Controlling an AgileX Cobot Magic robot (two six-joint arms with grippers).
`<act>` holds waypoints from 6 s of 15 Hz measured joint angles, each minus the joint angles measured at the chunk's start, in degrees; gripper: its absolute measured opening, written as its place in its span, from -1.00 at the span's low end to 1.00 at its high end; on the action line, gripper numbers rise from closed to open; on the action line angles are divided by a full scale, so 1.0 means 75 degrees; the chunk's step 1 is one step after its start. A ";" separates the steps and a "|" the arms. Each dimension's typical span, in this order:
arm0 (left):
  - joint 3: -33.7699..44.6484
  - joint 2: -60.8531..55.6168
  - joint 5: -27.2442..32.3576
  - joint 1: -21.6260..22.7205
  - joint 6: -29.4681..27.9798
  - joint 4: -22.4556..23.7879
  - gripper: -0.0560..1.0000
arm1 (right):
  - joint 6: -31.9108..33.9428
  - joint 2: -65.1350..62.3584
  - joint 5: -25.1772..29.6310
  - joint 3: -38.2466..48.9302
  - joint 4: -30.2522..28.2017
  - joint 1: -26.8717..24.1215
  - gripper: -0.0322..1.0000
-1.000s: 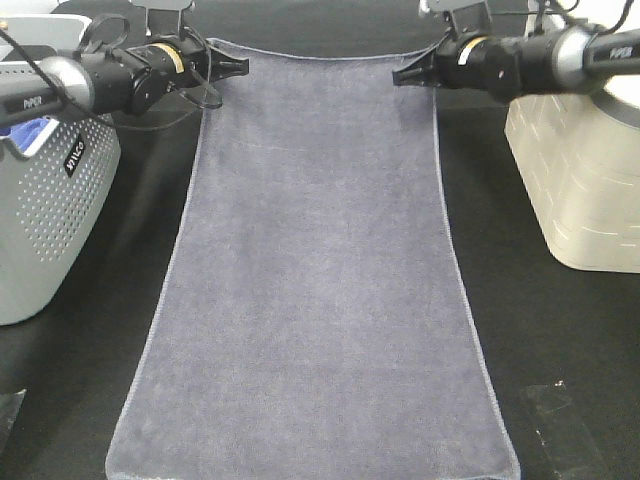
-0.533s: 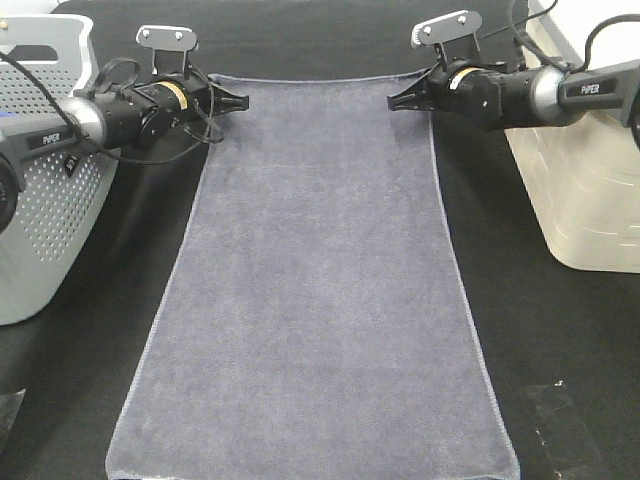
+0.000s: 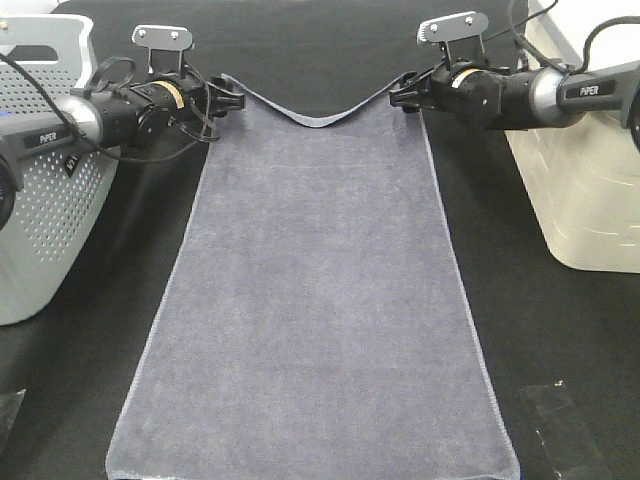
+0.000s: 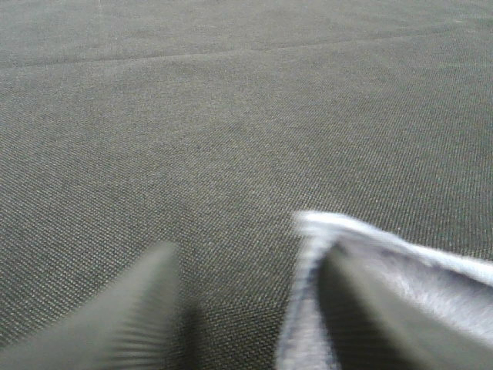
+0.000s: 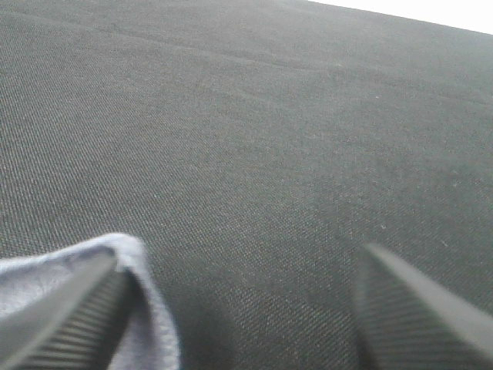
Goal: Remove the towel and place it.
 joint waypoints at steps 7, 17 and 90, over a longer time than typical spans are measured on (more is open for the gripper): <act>0.0000 -0.0008 0.2223 0.0000 -0.0053 -0.0015 0.26 | -0.0153 0.0000 0.1299 0.0000 0.0374 0.0000 0.59; -0.0153 -0.0718 0.3384 -0.0023 -0.0069 -0.0222 0.25 | -0.0153 -0.0435 0.2513 -0.0053 0.0428 0.0000 0.58; 1.3621 -1.9756 0.9282 -0.0420 0.5218 -0.4614 0.25 | 0.0856 -1.7907 1.0512 1.0718 0.0252 0.0023 0.55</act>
